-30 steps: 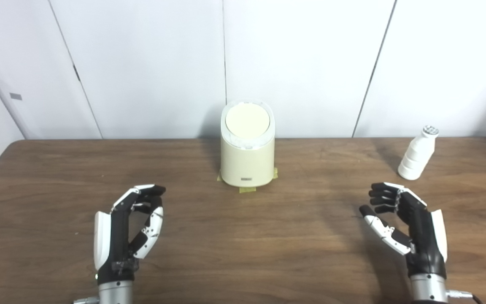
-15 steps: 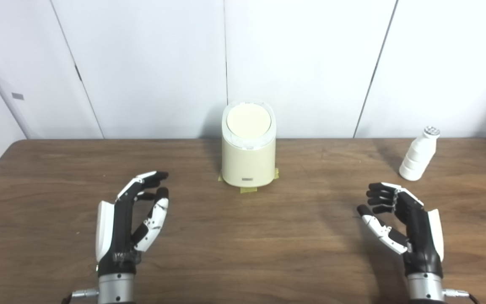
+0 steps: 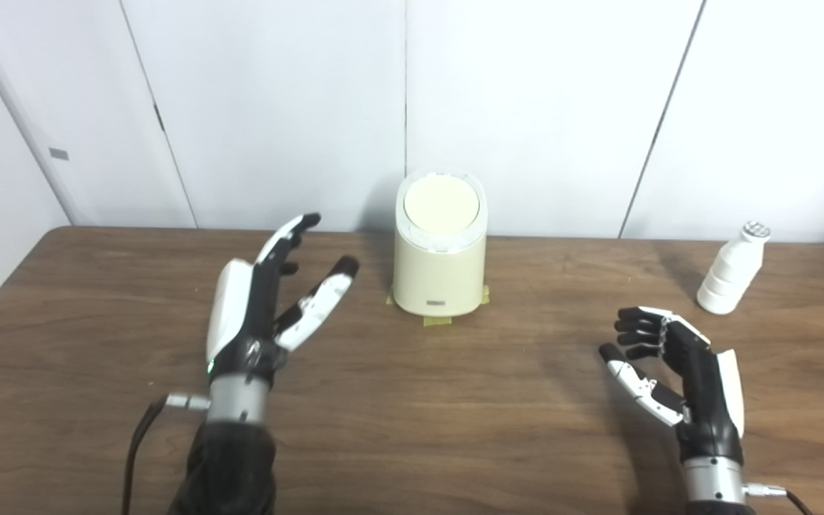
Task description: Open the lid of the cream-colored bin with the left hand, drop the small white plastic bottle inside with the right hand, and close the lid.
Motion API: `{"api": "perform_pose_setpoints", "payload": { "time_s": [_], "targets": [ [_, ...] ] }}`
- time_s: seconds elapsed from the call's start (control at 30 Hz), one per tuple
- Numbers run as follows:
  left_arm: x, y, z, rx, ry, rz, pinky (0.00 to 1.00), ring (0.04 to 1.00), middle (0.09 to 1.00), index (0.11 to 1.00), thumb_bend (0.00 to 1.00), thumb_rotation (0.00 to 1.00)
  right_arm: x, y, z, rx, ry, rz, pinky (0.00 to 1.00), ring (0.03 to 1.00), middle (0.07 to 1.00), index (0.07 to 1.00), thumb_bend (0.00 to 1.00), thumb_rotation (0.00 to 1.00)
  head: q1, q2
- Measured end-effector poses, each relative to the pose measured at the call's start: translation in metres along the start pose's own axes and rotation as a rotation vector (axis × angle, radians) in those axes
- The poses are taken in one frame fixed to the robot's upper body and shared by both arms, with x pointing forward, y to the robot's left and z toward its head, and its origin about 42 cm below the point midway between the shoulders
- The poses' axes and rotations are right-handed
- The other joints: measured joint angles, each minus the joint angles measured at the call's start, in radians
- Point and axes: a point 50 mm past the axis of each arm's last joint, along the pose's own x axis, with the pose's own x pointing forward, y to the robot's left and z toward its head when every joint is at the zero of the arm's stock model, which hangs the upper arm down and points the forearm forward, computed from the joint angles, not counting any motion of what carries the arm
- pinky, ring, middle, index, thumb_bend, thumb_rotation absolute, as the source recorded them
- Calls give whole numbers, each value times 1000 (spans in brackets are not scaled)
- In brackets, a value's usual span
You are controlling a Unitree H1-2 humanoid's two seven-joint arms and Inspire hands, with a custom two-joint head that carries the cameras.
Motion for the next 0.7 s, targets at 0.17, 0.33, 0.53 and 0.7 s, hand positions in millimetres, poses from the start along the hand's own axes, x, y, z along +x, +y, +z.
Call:
{"api": "perform_pose_setpoints", "payload": {
  "time_s": [0.17, 0.33, 0.53, 0.7],
  "targets": [
    [23, 1, 23, 29, -17, 11, 953, 1000, 1000, 981, 774, 786, 0, 0, 0, -2, -1, 0, 495, 579, 607, 606, 300, 243, 6, 0],
    [48, -12, 25, 112, 15, -17, 998, 1000, 1000, 991, 790, 795, 0, 0, 0, -7, -3, 2, 492, 577, 606, 605, 306, 262, 5, -3],
    [75, -18, 36, 164, 7, -16, 1000, 1000, 1000, 978, 749, 774, 0, 0, 0, -10, -8, 2, 490, 574, 604, 606, 295, 258, 2, -3],
    [97, -30, 44, 252, 9, -32, 1000, 1000, 1000, 993, 711, 746, 0, 0, 0, -14, -8, 2, 490, 572, 604, 607, 301, 272, -5, -5]
  ]
}}
